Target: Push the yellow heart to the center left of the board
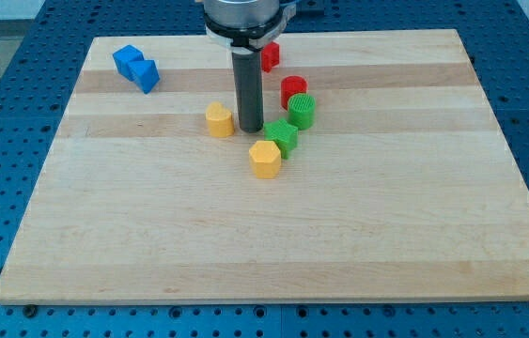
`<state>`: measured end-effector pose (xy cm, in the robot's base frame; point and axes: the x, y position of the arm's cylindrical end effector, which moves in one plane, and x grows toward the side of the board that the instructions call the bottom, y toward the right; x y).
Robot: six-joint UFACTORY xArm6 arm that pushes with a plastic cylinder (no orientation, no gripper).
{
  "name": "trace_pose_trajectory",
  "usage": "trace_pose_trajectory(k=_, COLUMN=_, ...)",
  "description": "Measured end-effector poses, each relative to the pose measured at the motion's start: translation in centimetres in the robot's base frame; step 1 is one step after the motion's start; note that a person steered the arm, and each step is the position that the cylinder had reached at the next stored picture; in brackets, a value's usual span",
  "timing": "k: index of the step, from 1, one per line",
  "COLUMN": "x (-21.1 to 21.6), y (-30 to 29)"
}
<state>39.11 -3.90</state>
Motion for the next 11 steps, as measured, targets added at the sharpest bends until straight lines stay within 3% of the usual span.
trace_pose_trajectory(k=11, x=-0.3, y=-12.7)
